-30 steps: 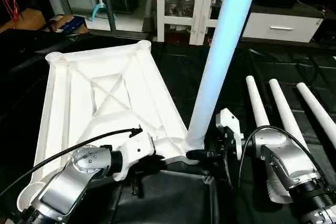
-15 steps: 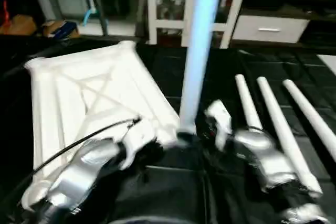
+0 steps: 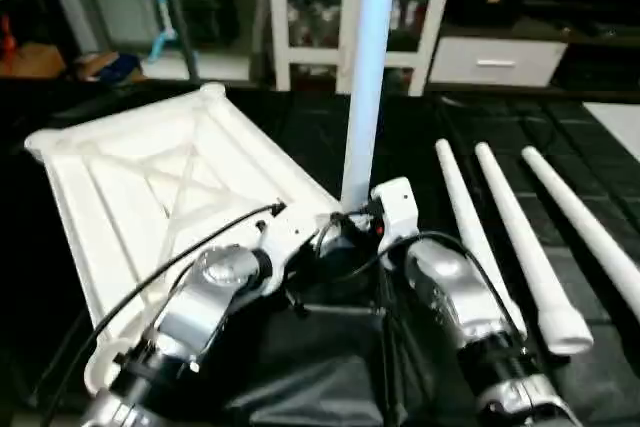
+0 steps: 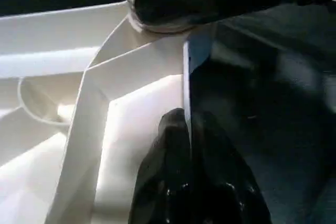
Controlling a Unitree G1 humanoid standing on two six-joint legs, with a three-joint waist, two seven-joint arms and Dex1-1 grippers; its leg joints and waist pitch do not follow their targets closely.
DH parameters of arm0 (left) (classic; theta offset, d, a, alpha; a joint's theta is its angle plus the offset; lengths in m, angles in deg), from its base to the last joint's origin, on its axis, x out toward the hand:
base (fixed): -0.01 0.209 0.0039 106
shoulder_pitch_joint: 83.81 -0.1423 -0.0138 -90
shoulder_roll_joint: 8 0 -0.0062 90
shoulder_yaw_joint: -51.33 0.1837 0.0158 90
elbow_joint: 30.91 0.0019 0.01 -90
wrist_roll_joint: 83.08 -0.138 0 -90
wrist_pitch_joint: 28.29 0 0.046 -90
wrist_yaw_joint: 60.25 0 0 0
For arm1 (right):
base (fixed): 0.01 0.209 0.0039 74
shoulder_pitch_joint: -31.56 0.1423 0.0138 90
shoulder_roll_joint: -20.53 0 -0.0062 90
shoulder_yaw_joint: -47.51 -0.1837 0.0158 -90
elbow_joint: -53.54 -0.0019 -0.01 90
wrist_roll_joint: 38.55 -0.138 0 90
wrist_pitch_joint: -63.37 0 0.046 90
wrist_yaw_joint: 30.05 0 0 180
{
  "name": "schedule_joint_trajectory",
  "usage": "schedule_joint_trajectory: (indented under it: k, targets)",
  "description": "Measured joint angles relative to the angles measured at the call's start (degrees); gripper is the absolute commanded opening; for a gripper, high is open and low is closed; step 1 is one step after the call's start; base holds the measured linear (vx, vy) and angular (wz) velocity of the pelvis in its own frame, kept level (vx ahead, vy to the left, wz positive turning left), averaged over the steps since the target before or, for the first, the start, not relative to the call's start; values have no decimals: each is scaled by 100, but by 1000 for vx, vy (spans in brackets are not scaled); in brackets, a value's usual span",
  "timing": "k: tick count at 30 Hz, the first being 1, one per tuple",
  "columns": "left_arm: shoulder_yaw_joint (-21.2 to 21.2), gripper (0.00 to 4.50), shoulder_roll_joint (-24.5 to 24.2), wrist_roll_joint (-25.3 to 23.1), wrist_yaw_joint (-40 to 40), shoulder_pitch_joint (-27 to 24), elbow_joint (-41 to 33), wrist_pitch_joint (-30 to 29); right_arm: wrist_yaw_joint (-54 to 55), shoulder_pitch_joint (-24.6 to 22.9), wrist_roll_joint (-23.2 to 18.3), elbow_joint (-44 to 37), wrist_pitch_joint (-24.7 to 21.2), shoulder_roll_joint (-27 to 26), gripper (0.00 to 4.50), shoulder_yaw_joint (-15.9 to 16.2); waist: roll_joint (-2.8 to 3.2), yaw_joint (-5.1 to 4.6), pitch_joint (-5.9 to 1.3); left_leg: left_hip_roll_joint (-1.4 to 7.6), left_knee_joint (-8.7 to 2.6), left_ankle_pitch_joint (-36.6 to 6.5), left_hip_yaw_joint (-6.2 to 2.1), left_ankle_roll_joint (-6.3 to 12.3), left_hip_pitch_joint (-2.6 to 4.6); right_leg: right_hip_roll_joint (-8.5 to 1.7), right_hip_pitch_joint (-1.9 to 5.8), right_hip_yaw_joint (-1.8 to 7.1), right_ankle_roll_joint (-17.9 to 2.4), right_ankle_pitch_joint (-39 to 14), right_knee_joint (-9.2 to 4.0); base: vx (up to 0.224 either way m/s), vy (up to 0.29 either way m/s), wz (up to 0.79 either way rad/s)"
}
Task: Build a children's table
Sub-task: Rotate leg to tighten
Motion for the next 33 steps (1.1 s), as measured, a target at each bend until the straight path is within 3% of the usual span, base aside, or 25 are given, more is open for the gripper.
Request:
schedule_joint_trajectory:
  k: [2, 5, 9, 13, 15, 20, 25, 33]
  targets:
    - [11, 0, -133, 51, -152, -103, -90, 146, -458, -53, -167, -99, -83, 163, 346, 1, 3, -63, -1, -2, -41, 0, -5, 0, -17, 20, 22, 26, -7, 8, -66, 0, 31, 0]
    - [5, 0, -273, 114, -324, -233, -180, 275, -961, -124, -265, -166, -103, 401, 383, 18, 2, -134, -1, -26, -39, 0, 45, 0, 30, 19, 38, 115, -29, 32, -40, 0, 0, 0]
    - [-26, 0, -538, 256, -657, -447, -426, 406, -1804, -186, -513, -440, -162, 759, 418, 89, -2, -145, 2, -26, -55, 0, 52, 0, 0, 18, 28, 131, -29, 32, -28, 0, 0, 0]
    - [-20, 0, -789, 373, -991, -641, -685, 581, -2445, -281, -575, -651, -163, 1175, 428, 166, -20, -36, -7, -26, -52, 2, 115, 2, 6, 18, -6, 226, -74, 80, 63, 0, 0, 0]
    - [-8, 0, -953, 468, -1203, -725, -843, 645, -2784, -320, -609, -790, -169, 1338, 428, 231, -42, 19, -14, -25, -53, 12, 185, -2, 0, 18, -65, 327, -94, 119, 150, 57, -28, 9]
    - [62, 0, -1234, 607, -1623, -861, -1149, 794, -3390, -373, -612, -1034, -127, 1730, 428, 400, -62, 184, -31, -9, -63, 101, 246, -24, -13, 78, -149, 519, -54, 216, 294, 77, -38, 17]
    - [72, 0, -1251, 658, -1751, -868, -1221, 802, -3693, -374, -601, -1063, -100, 1892, 428, 497, -64, 306, -32, 3, -72, 122, 262, 2, -57, 85, -188, 532, -34, 151, 348, 30, -12, 4]
    - [75, 0, -1294, 657, -1732, -869, -1220, 787, -4049, -374, -598, -1062, -49, 1975, 428, 582, -80, 278, -41, 4, -70, 107, 261, -32, -57, 85, -180, 535, -34, 152, 347, 0, 0, 0]
